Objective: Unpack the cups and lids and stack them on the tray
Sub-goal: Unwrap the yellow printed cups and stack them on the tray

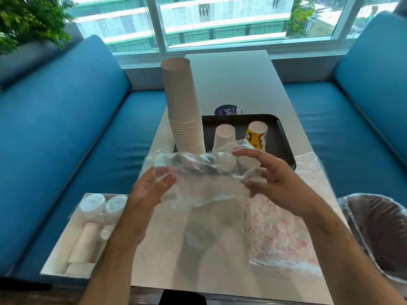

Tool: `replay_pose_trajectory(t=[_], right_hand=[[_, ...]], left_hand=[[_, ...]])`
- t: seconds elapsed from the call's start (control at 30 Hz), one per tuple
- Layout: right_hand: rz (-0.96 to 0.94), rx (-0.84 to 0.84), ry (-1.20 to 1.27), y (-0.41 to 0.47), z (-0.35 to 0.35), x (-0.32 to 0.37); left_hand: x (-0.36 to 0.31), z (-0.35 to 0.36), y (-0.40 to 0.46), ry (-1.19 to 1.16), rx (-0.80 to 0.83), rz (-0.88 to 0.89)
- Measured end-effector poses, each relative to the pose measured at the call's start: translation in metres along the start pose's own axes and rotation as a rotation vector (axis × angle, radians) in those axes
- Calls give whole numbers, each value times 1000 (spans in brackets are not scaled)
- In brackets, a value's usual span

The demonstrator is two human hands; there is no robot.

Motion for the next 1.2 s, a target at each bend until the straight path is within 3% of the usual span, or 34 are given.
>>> replay_pose_trajectory(t=[0.17, 0.53, 0.73, 0.97, 1.2], right_hand=[[30, 45, -42, -4, -5, -4], [-18, -40, 137, -7, -25, -8], [-2, -3, 87, -6, -22, -6], [60, 188, 29, -12, -36, -7], [49, 156, 111, -16, -50, -6]], left_hand=[[2, -1, 4, 106, -62, -11], [6, -7, 6, -19, -117, 0], [4, 3, 5, -11, 98, 3], [4, -8, 8, -94, 240, -64], [-6, -9, 6, -124, 441, -111]])
Point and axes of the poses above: each hand's wrist, its own y-axis towards the middle knuckle, its own z-axis out of the palm, x = y × z, the point moved 5 cm from there along y, towards the middle knuckle, and after that the axes turned 12 degrees about z, right-handed, at the moved point
